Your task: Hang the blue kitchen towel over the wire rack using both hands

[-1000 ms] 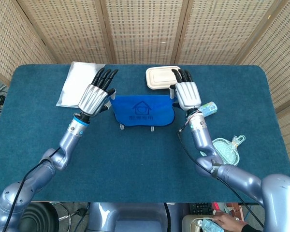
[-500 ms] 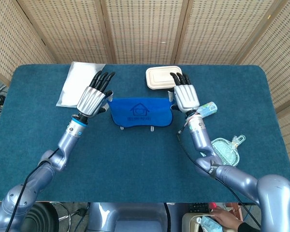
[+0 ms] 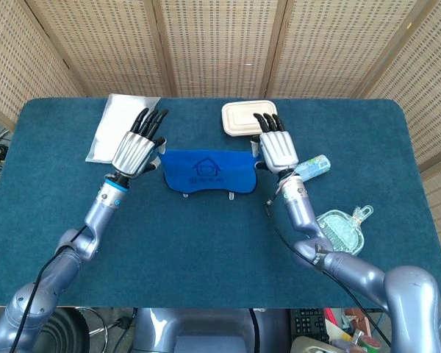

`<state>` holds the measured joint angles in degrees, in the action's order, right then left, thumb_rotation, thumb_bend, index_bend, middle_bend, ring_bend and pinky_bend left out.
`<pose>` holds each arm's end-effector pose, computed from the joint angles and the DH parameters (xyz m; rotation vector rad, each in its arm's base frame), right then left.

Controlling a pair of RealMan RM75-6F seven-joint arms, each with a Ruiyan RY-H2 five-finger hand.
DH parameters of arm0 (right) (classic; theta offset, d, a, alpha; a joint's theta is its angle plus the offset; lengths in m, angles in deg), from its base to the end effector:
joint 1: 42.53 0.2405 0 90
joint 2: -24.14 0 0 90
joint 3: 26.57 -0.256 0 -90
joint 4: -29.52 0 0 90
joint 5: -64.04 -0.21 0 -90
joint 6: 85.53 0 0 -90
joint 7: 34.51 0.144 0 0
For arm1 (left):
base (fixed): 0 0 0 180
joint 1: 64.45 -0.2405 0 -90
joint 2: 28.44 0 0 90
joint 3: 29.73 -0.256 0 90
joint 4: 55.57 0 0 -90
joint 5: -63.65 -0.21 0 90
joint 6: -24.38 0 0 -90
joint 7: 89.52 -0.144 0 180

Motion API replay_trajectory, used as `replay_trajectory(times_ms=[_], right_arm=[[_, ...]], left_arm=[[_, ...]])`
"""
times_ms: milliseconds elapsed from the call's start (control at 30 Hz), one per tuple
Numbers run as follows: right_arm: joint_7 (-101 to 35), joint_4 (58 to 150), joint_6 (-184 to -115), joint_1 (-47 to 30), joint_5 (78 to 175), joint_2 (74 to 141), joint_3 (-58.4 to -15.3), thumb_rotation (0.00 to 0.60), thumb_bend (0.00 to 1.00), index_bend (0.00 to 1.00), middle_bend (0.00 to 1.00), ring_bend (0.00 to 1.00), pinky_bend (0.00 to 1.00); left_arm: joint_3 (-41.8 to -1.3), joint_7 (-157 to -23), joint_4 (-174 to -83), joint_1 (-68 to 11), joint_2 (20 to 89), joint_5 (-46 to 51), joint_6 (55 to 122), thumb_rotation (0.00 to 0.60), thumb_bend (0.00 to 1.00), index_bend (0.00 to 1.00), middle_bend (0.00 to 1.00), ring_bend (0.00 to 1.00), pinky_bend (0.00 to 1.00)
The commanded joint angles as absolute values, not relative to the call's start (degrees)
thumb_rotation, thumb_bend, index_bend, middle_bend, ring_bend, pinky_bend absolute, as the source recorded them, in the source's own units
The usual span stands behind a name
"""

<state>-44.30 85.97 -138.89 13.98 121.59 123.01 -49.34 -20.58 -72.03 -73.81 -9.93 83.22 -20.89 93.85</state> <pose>-0.0999 -0.4629 0.0116 1.5427 -0.9020 1.1309 -0.1467 0.4532 0.0094 -1.6853 -0.4165 -1.2258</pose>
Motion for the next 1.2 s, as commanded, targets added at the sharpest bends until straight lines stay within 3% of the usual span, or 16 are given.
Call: replay_trajectory(times_ms=[33,400,467,600,700,867,1200], right_arm=[[-44.5,85.8,-138.9,14.3,121.9,123.4,-49.4,0.600,0.47,0.72,0.09,0.00,0.00],[-45.5,84.7,-138.8,15.3,122.0,124.5,-49.8,0.600,0.46,0.70,0.09,0.00,0.00],[-46.1,85.1,-138.3,15.1,121.5,124.2,-49.7,0.600,0.41,0.57,0.07,0.00,0.00],[-48.0,87.1,-136.6,14.8,119.4,123.0,-49.9,0.600,0.23,0.17,0.00,0.00,0.00],[-49.7,88.5,-136.9,14.5,118.2,122.4,-50.0,0.600,0.14,0.03,0.00,0.00,0.00],[-51.0,90.0,-137.8,14.2,117.3,121.7,-50.1,0.600,0.06,0.00,0.00,0.00,0.00],[-53.2,94.0,-139.7,12.4,116.5,119.6,-49.3,0.600,0.05,0.00,0.00,0.00,0.00]], left_arm=[[-20.7,-71.8,-73.5,-10.0,83.4,-20.8,93.6,0.600,0.42,0.81,0.00,0.00,0.00],[-21.2,-71.2,-72.3,-9.8,84.1,-20.8,93.1,0.600,0.42,0.81,0.00,0.00,0.00],[-21.2,-71.0,-72.2,-9.8,84.2,-20.7,93.0,0.600,0.41,0.74,0.00,0.00,0.00],[-21.3,-70.9,-72.4,-9.8,84.0,-20.6,92.3,0.600,0.29,0.39,0.00,0.00,0.00],[-21.4,-70.2,-72.7,-9.9,83.7,-20.7,93.1,0.600,0.21,0.21,0.00,0.00,0.00],[-21.2,-70.6,-73.2,-10.0,83.3,-20.2,92.3,0.600,0.15,0.01,0.00,0.00,0.00],[-20.9,-71.4,-75.1,-10.7,81.7,-19.8,93.0,0.600,0.14,0.00,0.00,0.00,0.00]])
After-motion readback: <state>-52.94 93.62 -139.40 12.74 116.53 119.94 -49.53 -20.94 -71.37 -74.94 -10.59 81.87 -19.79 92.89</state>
